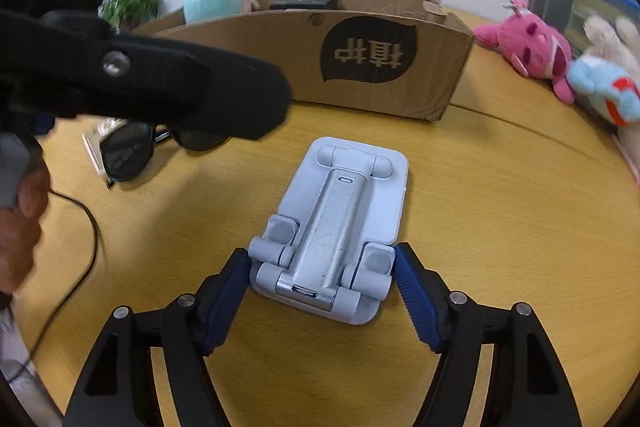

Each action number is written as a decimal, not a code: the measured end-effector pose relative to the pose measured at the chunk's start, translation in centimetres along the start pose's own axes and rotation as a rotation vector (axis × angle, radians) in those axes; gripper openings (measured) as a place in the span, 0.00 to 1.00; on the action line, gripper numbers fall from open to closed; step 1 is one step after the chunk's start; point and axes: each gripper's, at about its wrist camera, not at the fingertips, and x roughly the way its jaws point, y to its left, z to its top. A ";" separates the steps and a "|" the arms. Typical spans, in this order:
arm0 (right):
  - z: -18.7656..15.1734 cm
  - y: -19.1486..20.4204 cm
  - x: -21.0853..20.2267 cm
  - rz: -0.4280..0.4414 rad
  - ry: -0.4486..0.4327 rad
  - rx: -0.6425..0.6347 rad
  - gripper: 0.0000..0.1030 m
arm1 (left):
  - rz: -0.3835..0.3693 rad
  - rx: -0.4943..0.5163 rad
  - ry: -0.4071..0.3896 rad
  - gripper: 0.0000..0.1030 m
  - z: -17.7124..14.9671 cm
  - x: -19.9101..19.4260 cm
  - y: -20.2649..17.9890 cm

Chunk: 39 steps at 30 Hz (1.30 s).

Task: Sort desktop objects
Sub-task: 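Grasp the white phone stand with the right tool while the left tool closes on it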

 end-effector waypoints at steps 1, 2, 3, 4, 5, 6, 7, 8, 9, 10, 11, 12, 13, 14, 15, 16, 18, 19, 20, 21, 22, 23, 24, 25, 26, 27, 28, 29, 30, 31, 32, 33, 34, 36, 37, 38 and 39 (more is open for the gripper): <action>0.0 -0.2 -0.3 0.005 -0.005 0.017 0.69 | 0.017 0.000 0.011 0.77 0.1 0.5 -0.1; -0.2 -0.1 -0.5 0.001 -0.006 0.021 0.69 | 0.032 0.001 0.019 0.77 0.2 0.9 -0.3; -0.3 -0.1 -0.6 -0.008 -0.007 0.019 0.69 | 0.032 -0.001 0.031 0.77 0.2 1.4 -0.4; -0.4 -0.1 -0.8 -0.005 -0.009 0.026 0.69 | 0.024 -0.006 0.042 0.77 0.1 1.9 -0.4; -0.5 -0.1 -0.9 -0.001 -0.011 0.032 0.69 | 0.022 -0.011 0.055 0.77 0.0 2.3 -0.4; -0.6 -0.2 -1.0 0.002 -0.013 0.037 0.69 | 0.032 -0.013 0.068 0.75 -0.1 2.9 -0.5; -0.7 -0.2 -1.1 0.004 -0.015 0.039 0.69 | 0.048 -0.012 0.082 0.73 -0.1 3.4 -0.6; -0.8 -0.1 -1.2 0.006 -0.017 0.040 0.69 | 0.054 -0.010 0.095 0.67 -0.2 3.9 -0.7; -0.8 0.0 -1.2 0.006 -0.018 0.040 0.69 | 0.054 -0.008 0.117 0.63 -0.4 4.5 -0.8; -0.9 0.1 -1.3 0.007 -0.020 0.039 0.69 | 0.065 -0.002 0.121 0.61 -0.6 4.8 -0.9; -0.9 0.2 -1.3 0.003 -0.022 0.038 0.69 | 0.077 0.016 0.107 0.61 -0.7 4.8 -1.2; -0.9 0.2 -1.4 0.000 -0.026 0.041 0.69 | 0.090 0.032 0.111 0.61 -0.8 4.9 -1.4; -0.9 0.2 -1.5 0.003 -0.029 0.045 0.69 | 0.102 0.046 0.109 0.61 -0.9 5.0 -1.6; -0.9 0.1 -1.5 0.006 -0.031 0.048 0.69 | 0.112 0.052 0.106 0.58 -1.0 5.1 -1.7; -0.9 0.1 -1.5 0.003 -0.034 0.045 0.69 | 0.123 0.055 0.103 0.55 -1.1 5.1 -1.7; -0.8 0.2 -1.6 -0.005 -0.036 0.038 0.69 | 0.133 0.056 0.099 0.55 -1.1 5.1 -1.7; -0.8 0.6 -1.7 -0.029 -0.043 0.017 0.69 | 0.140 0.048 0.090 0.56 -1.2 5.1 -1.6; -0.7 0.8 -1.8 -0.035 -0.047 0.011 0.68 | 0.142 0.043 0.085 0.56 -1.3 5.1 -1.6; -0.7 0.8 -1.8 -0.034 -0.051 0.012 0.68 | 0.143 0.041 0.081 0.56 -1.4 5.0 -1.5; -0.7 0.9 -1.9 -0.033 -0.054 0.016 0.68 | 0.145 0.039 0.075 0.55 -1.5 4.9 -1.5; -0.7 1.0 -1.9 -0.036 -0.057 0.016 0.68 | 0.150 0.038 0.068 0.55 -1.5 4.7 -1.5; -0.6 1.1 -1.9 -0.040 -0.060 0.013 0.68 | 0.155 0.039 0.060 0.55 -1.5 4.6 -1.6; -0.5 1.4 -2.1 -0.046 -0.065 0.010 0.68 | 0.161 0.043 0.048 0.55 -1.4 4.3 -1.7; -0.3 1.4 -2.2 -0.048 -0.071 0.009 0.68 | 0.165 0.046 0.036 0.55 -1.2 3.8 -1.9; 0.0 1.6 -2.5 -0.049 -0.081 0.007 0.68 | 0.167 0.049 0.024 0.54 -1.0 3.4 -2.0; 0.3 1.6 -2.7 -0.050 -0.091 0.004 0.68 | 0.167 0.055 0.008 0.54 -0.6 2.8 -2.2; 0.7 1.7 -3.0 -0.050 -0.103 0.001 0.68 | 0.169 0.062 -0.008 0.54 -0.2 2.1 -2.4; 1.2 1.9 -3.4 -0.052 -0.115 -0.006 0.68 | 0.170 0.067 -0.023 0.54 0.2 1.5 -2.6; 1.7 2.2 -3.9 -0.056 -0.130 -0.015 0.68 | 0.171 0.075 -0.040 0.54 0.7 0.7 -2.8; 2.3 2.4 -4.4 -0.058 -0.148 -0.022 0.68 | 0.175 0.085 -0.059 0.54 1.3 -0.2 -3.1; 2.9 2.8 -5.0 -0.059 -0.164 -0.028 0.68 | 0.179 0.095 -0.076 0.54 1.9 -1.0 -3.3; 3.8 3.2 -5.6 -0.062 -0.186 -0.040 0.68 | 0.185 0.109 -0.095 0.54 2.6 -1.9 -3.6; 4.6 3.5 -6.1 -0.069 -0.206 -0.052 0.68 | 0.193 0.124 -0.113 0.54 3.3 -2.8 -3.9; 6.5 4.2 -7.1 -0.073 -0.249 -0.071 0.68 | 0.204 0.152 -0.152 0.54 5.0 -4.8 -4.5; 7.5 4.4 -7.7 -0.069 -0.271 -0.075 0.69 | 0.207 0.166 -0.175 0.54 6.0 -5.9 -4.8; 8.5 4.7 -8.2 -0.064 -0.294 -0.079 0.69 | 0.208 0.176 -0.194 0.54 7.0 -6.9 -5.0; 9.9 5.0 -9.0 -0.059 -0.327 -0.086 0.69 | 0.209 0.187 -0.214 0.54 7.9 -8.0 -5.3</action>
